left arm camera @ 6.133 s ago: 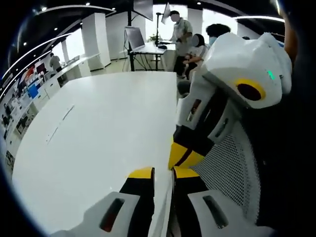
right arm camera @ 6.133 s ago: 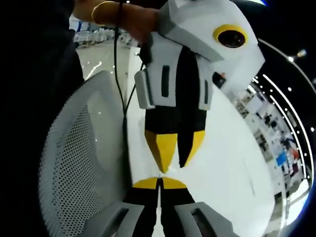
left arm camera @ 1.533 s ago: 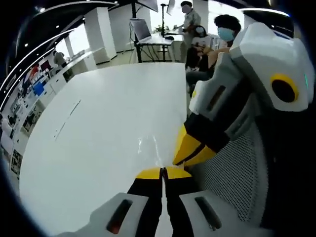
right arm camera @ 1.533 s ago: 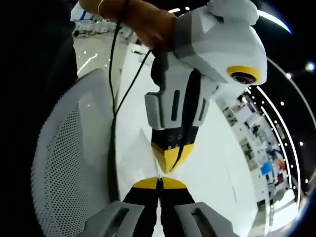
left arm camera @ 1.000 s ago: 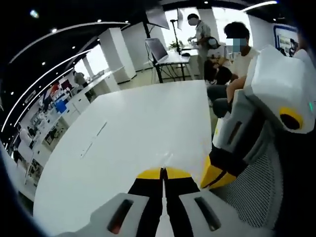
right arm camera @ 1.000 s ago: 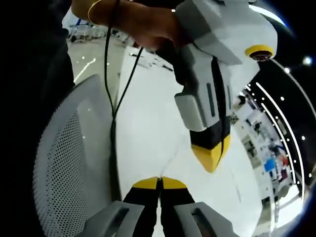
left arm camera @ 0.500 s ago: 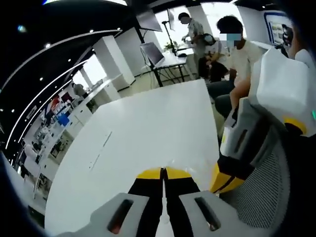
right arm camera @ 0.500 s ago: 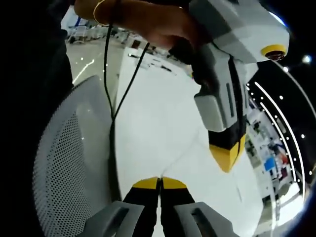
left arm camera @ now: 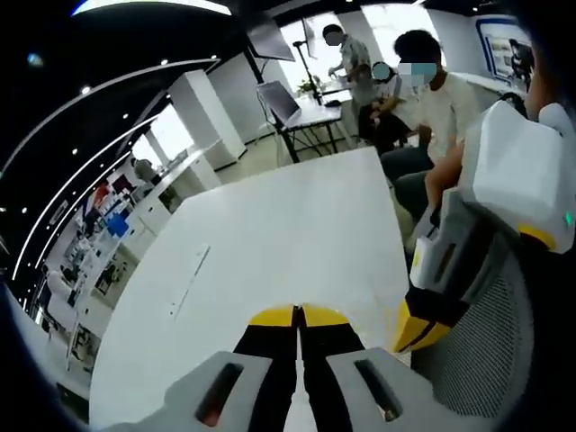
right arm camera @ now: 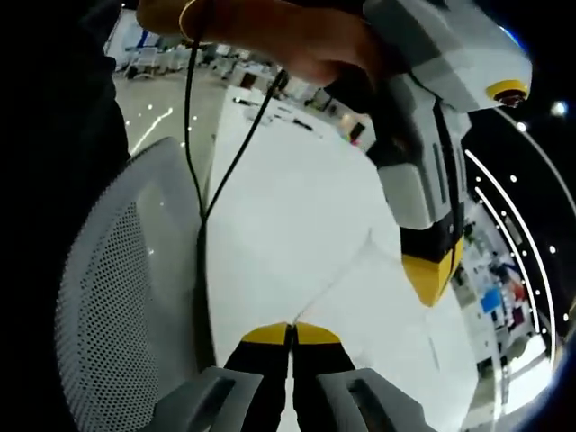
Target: Open the resealable bag by pulling the two sides of the seal apart until the entire bag opening is separated and visibly accessible.
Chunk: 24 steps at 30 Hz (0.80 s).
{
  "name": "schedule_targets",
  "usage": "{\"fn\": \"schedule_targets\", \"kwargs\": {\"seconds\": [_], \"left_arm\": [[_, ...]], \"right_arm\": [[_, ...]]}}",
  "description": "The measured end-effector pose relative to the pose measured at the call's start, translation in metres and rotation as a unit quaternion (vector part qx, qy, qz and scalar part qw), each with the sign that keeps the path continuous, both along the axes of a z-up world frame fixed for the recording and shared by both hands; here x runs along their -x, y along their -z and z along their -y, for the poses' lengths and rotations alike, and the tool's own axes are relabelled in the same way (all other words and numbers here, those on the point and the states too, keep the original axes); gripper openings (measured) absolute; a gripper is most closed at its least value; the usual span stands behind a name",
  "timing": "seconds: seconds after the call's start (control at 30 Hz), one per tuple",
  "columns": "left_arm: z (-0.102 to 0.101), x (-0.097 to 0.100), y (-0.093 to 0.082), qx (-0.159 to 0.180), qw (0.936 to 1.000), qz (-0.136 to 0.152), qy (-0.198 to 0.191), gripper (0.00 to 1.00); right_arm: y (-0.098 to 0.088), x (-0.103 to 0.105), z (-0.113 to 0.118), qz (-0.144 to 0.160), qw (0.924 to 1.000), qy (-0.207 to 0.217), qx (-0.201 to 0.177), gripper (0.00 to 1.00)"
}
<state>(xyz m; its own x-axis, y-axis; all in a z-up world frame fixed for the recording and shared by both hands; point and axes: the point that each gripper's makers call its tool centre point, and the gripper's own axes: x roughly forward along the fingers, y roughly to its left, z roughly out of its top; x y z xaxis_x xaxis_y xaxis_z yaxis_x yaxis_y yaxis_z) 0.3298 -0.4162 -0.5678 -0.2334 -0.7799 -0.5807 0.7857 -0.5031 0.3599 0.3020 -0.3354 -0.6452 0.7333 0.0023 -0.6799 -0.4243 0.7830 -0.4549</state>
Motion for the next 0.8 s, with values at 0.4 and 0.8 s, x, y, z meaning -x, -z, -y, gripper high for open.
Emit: {"fn": "schedule_targets", "kwargs": {"seconds": [0.4,0.8], "left_arm": [[0.004,-0.009,-0.003,0.002,0.9995,-0.020,-0.025,0.00],[0.003,-0.012,0.000,-0.001,0.9978,-0.046,-0.048,0.00]], "right_arm": [[-0.003,0.000,0.005,0.005,0.9999,0.011,-0.008,0.00],[-0.004,0.004,0.000,0.016,0.9986,0.032,-0.038,0.00]]}}
